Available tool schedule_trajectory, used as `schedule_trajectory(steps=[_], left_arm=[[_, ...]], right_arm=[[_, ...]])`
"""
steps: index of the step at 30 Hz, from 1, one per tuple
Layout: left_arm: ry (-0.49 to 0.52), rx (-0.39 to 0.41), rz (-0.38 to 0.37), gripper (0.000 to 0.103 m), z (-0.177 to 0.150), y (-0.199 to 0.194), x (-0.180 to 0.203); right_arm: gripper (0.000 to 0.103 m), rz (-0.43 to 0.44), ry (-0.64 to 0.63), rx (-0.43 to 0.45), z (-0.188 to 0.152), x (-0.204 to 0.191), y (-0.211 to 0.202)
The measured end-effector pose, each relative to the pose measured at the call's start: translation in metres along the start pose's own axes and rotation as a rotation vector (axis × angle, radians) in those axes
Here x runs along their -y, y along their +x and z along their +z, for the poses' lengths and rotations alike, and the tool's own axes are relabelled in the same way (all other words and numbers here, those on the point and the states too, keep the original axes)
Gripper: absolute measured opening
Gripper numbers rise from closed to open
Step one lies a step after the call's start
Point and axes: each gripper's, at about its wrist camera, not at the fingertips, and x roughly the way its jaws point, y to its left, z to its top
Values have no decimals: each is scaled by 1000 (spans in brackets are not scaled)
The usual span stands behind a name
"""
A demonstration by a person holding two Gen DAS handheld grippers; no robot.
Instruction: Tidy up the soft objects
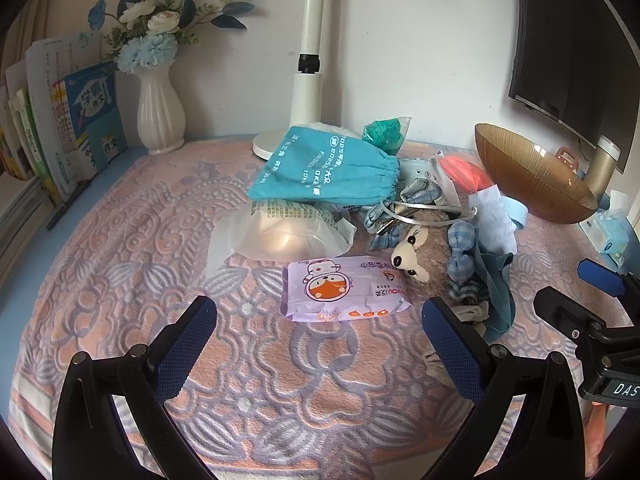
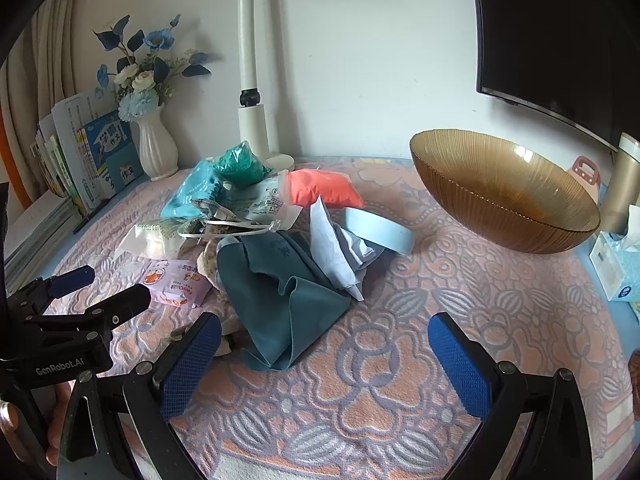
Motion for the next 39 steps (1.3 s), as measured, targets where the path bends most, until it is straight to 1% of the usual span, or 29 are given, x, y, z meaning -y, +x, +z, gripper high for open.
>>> schedule_trajectory(steps=[18,25,28,39], left_arm=[[1,0,0,102,-1,-2,0],[7,2,3,102,-1,-1,0],[9,5,1,102,-1,-2,0],[10,6,-4,102,0,-2,0]], right_arm=[[103,15,23,10,-1,3,-3],[103,34,46,27,-1,8,-7],[103,43,51,14,-1,9,-5],[103,15,51,5,0,8,-3]])
